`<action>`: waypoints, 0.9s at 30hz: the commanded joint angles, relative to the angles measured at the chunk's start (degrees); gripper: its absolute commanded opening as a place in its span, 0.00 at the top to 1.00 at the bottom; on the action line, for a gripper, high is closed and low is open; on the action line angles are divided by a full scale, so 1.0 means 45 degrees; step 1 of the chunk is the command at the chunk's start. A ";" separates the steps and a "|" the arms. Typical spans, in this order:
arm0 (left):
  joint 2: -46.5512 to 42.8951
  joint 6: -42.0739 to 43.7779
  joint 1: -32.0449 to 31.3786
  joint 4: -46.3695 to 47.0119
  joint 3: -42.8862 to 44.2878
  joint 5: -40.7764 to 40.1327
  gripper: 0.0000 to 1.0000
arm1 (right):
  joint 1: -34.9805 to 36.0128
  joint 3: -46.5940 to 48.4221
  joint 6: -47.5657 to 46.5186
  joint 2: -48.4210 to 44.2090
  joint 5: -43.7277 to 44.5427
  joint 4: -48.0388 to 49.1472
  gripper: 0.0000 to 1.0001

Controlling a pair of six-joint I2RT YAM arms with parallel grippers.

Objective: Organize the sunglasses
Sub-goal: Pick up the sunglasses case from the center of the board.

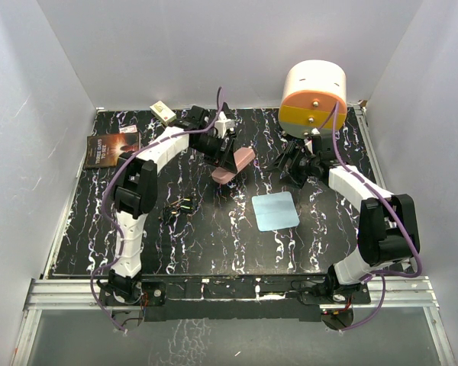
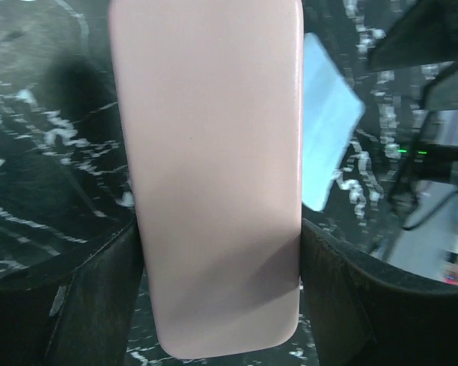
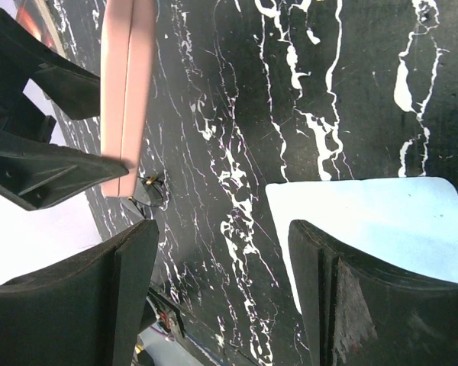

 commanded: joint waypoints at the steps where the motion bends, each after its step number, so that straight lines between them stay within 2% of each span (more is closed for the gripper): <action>1: -0.1395 -0.1614 0.0262 0.0877 -0.0349 0.3599 1.00 | -0.0039 -0.0469 -0.0236 -0.0563 -0.0960 0.1965 0.26; 6: -0.1720 -0.4619 0.0525 0.3353 -0.0959 0.6509 1.00 | -0.0051 -0.2343 0.1072 -0.1942 -0.2893 0.7375 0.24; 8: -0.2225 -0.6173 0.0526 0.5443 -0.1599 0.6948 1.00 | -0.0039 -0.2464 0.1090 -0.2134 -0.2978 0.8260 0.24; 10: -0.2854 -0.7899 0.0525 0.7669 -0.2385 0.7204 1.00 | -0.0041 -0.2353 0.0999 -0.2121 -0.3335 0.8692 0.24; 12: -0.3279 -0.9658 0.0526 1.0081 -0.3207 0.7438 1.00 | -0.0039 -0.2667 0.1585 -0.2214 -0.3775 1.0351 0.23; 15: -0.3662 -1.3335 0.0516 1.4684 -0.4642 0.7760 1.00 | -0.0047 -0.3156 0.2575 -0.2423 -0.3659 1.2829 0.23; 18: -0.3639 -1.7512 0.0526 1.9233 -0.5489 0.8041 1.00 | -0.0006 -0.2904 0.2813 -0.1915 -0.3834 1.3481 0.23; 21: -0.3454 -2.0363 0.0523 2.2699 -0.5743 0.8011 1.00 | 0.0000 -0.3488 0.4157 -0.1533 -0.3805 1.6081 0.25; 23: -0.3513 -2.0728 0.0526 2.3317 -0.5795 0.7983 1.00 | 0.0044 -0.3775 0.4865 -0.1417 -0.3550 1.7741 0.24; 24: -0.3583 -2.0506 0.0526 2.3193 -0.5820 0.7992 1.00 | 0.0089 -0.3677 0.4915 -0.1410 -0.3492 1.7800 0.24; 27: -0.3961 -1.9496 0.0507 2.1726 -0.5891 0.7893 1.00 | 0.0446 -0.2816 0.4018 -0.1417 -0.3471 1.6105 0.24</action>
